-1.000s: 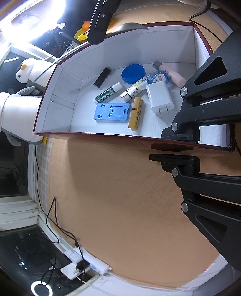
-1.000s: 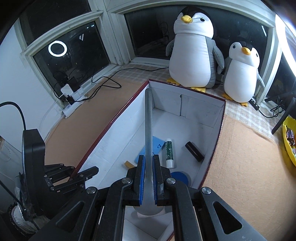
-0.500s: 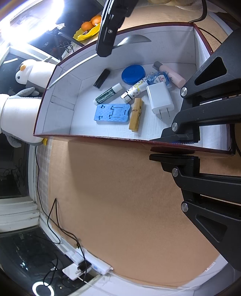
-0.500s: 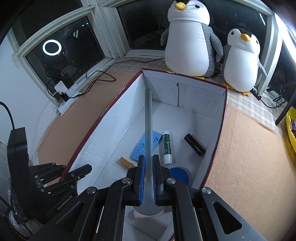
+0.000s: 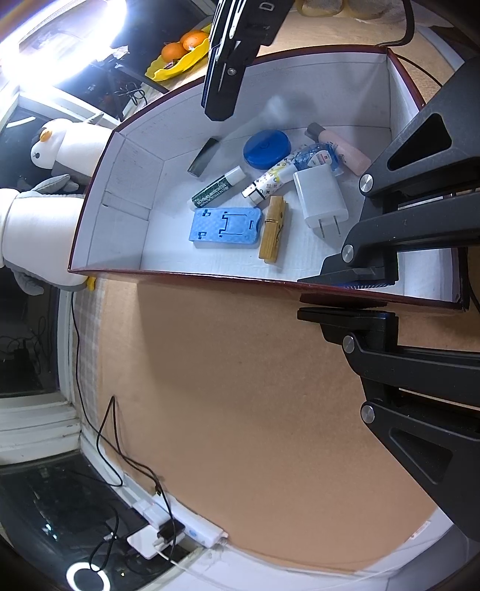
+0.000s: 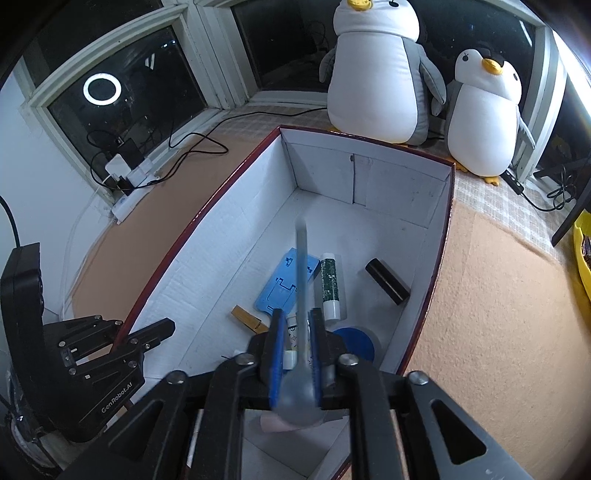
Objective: Organize rigid objects
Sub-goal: 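Carry the spoon into the box and open the right gripper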
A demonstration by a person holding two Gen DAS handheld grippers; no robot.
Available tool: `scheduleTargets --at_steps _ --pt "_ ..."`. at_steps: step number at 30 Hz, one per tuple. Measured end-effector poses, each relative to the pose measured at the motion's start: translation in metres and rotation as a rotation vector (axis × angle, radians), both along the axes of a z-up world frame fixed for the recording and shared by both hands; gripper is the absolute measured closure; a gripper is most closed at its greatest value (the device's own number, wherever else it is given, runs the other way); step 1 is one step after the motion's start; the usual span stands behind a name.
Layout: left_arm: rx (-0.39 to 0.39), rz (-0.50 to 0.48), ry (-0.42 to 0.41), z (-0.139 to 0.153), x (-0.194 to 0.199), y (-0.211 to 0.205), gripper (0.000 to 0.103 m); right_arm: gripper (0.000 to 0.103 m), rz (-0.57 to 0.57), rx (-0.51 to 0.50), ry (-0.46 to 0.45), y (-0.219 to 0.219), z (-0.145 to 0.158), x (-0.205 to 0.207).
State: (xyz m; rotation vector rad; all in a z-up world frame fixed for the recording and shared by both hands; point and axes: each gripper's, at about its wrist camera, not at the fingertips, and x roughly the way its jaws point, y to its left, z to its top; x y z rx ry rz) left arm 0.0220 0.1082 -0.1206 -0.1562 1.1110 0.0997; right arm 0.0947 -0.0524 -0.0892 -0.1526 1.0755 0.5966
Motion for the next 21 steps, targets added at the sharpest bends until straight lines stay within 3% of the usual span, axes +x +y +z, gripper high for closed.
scheduleTargets --at_steps 2,9,21 --pt "-0.001 0.001 0.000 0.000 0.000 0.000 0.096 0.067 0.005 0.000 -0.003 0.000 0.000 -0.001" --pt "0.003 0.000 -0.004 0.003 0.000 0.000 0.096 0.064 0.009 -0.002 -0.005 -0.002 0.001 -0.005" --pt "0.004 0.006 -0.016 0.007 -0.001 0.001 0.096 0.037 -0.006 -0.026 -0.062 -0.005 0.016 -0.015"
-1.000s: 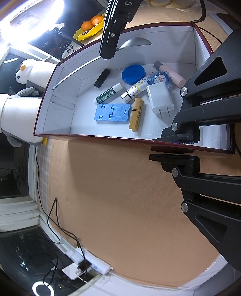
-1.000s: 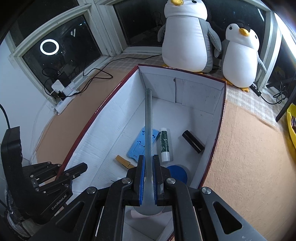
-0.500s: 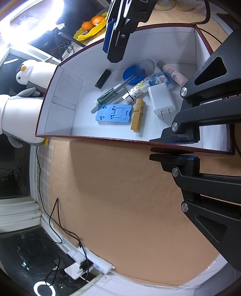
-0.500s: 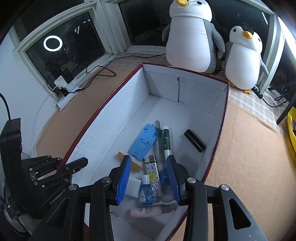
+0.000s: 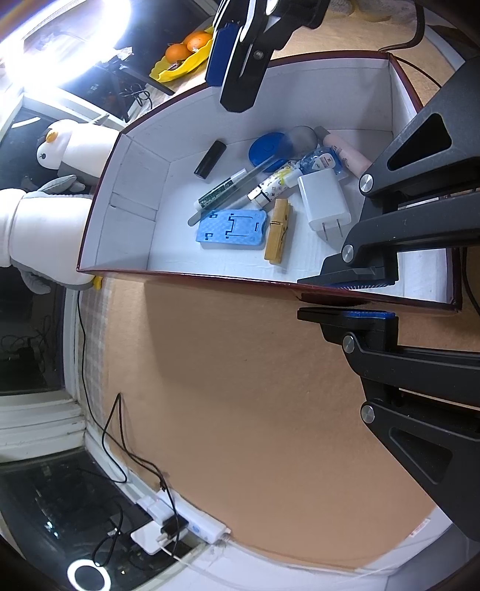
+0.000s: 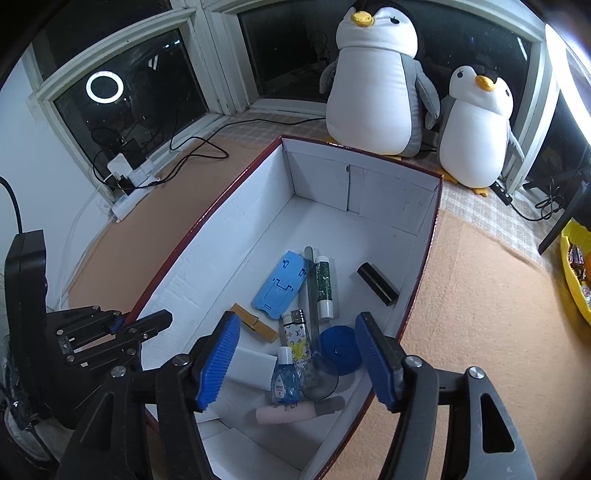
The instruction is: Organize rigid objects
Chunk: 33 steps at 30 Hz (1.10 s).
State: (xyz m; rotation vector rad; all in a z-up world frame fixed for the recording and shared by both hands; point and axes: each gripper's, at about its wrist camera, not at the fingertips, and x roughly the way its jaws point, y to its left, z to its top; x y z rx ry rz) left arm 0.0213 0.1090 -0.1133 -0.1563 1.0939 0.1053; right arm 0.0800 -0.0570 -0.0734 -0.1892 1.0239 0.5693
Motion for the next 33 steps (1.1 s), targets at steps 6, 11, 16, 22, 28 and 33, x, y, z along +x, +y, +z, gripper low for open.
scheduleTargets --at_steps 6,11,16,22,28,33 --pt "0.004 -0.001 -0.019 0.007 0.000 0.000 0.096 0.035 -0.016 -0.007 -0.032 -0.003 0.009 -0.007" --pt "0.013 0.000 -0.041 0.016 0.000 0.000 0.087 0.035 -0.026 -0.003 -0.061 -0.008 0.020 -0.016" --pt "0.030 -0.003 -0.076 0.030 -0.004 -0.003 0.081 0.034 -0.035 0.000 -0.098 -0.016 0.033 -0.026" --pt "0.022 -0.013 -0.113 0.043 -0.009 -0.009 0.054 0.029 -0.062 0.005 -0.130 -0.028 0.043 -0.038" --pt "0.060 -0.065 -0.146 0.057 -0.018 -0.031 0.041 0.028 -0.120 0.019 -0.137 -0.049 0.049 -0.048" --pt "0.097 -0.071 -0.189 0.078 -0.028 -0.044 0.025 0.023 -0.172 0.028 -0.164 -0.067 0.062 -0.063"
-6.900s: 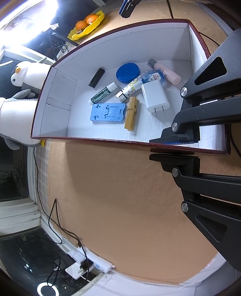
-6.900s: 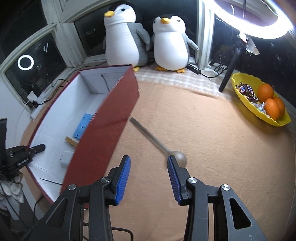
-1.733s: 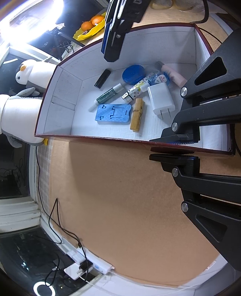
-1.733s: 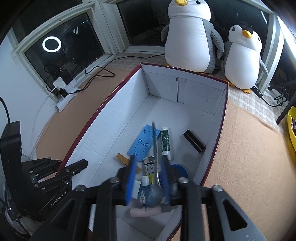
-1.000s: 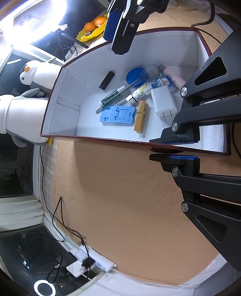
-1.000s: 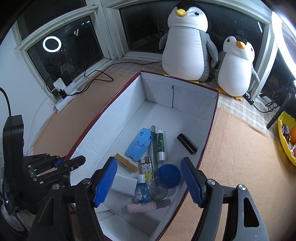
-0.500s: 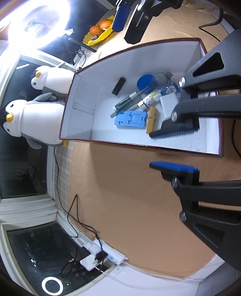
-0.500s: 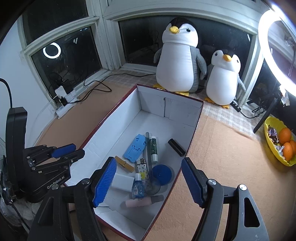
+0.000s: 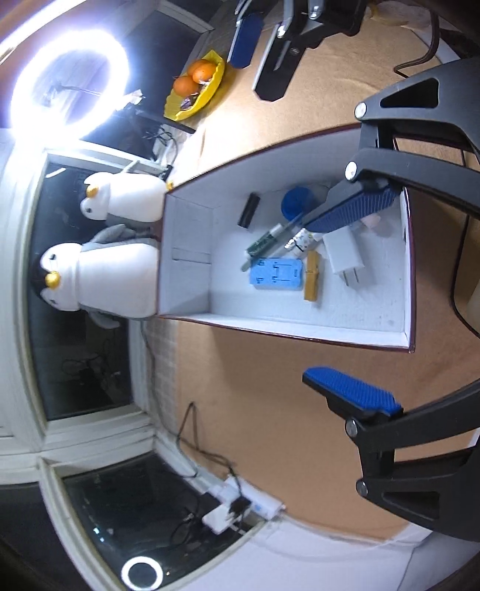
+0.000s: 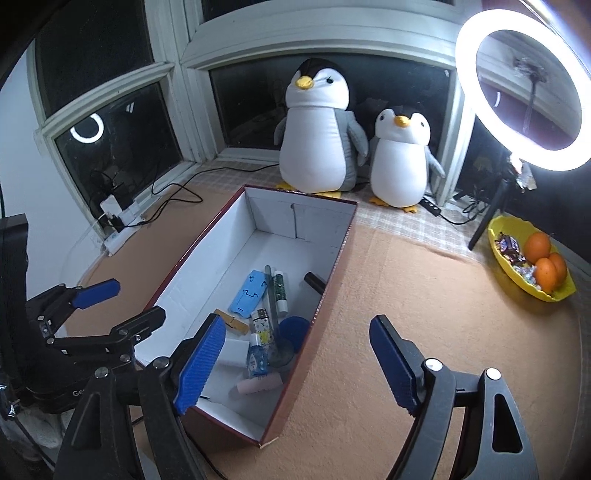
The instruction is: Organize rigid objects
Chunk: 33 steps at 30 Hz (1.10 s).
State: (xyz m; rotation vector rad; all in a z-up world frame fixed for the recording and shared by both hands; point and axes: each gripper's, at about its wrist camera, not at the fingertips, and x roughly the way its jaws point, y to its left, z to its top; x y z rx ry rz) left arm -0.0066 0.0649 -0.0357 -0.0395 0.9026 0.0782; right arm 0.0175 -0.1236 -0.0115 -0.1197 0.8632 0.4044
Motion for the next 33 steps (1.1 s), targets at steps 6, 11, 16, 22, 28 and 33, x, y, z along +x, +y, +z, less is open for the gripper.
scheduleTargets --at_steps 6,11,16,22,28,33 --pt "0.013 0.025 -0.030 0.017 -0.012 -0.004 0.021 0.018 -0.059 -0.009 -0.054 -0.022 0.013 -0.019" --pt "0.009 0.010 -0.035 0.023 -0.017 -0.010 0.021 0.017 -0.075 -0.020 -0.067 -0.032 0.018 -0.028" --pt "0.001 0.003 -0.044 0.029 -0.019 -0.012 0.021 0.017 -0.086 -0.009 -0.059 -0.037 0.018 -0.029" --pt "0.000 0.003 -0.050 0.031 -0.022 -0.013 0.021 0.017 -0.088 -0.010 -0.054 -0.037 0.016 -0.031" --pt "0.004 0.003 -0.050 0.032 -0.022 -0.013 0.021 0.017 -0.095 -0.008 -0.057 -0.040 0.016 -0.030" --pt "0.001 0.003 -0.043 0.030 -0.020 -0.014 0.021 0.017 -0.094 -0.015 -0.054 -0.039 0.016 -0.030"
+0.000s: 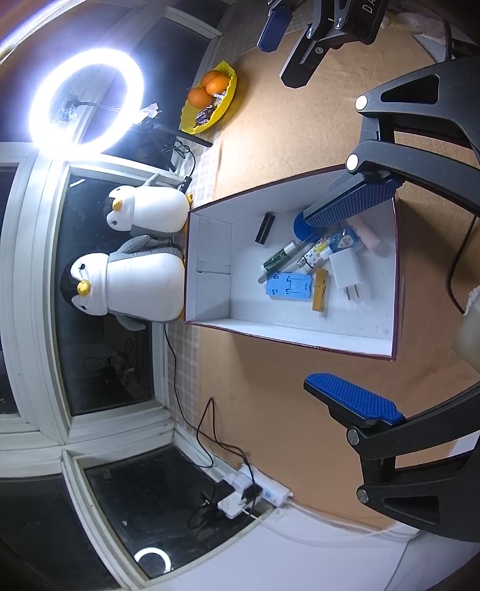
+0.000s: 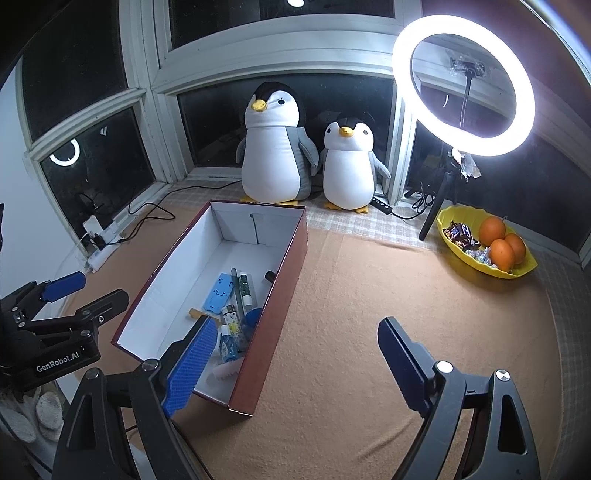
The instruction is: Organize rigid objects
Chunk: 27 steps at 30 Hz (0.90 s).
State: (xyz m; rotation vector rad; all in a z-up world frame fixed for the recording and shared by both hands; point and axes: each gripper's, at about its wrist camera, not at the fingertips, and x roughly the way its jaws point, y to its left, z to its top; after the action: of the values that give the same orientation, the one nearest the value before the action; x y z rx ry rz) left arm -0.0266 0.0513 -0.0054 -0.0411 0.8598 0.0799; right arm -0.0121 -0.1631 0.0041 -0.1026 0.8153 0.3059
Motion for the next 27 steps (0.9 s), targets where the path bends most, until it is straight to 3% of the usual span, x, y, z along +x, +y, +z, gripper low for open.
scheduleTargets --at_steps 27 --pt "-0.010 -0.005 0.019 -0.0047 0.0024 -0.0002 0.021 0.017 0.005 -0.008 0.012 0.0036 -0.0022 0.0011"
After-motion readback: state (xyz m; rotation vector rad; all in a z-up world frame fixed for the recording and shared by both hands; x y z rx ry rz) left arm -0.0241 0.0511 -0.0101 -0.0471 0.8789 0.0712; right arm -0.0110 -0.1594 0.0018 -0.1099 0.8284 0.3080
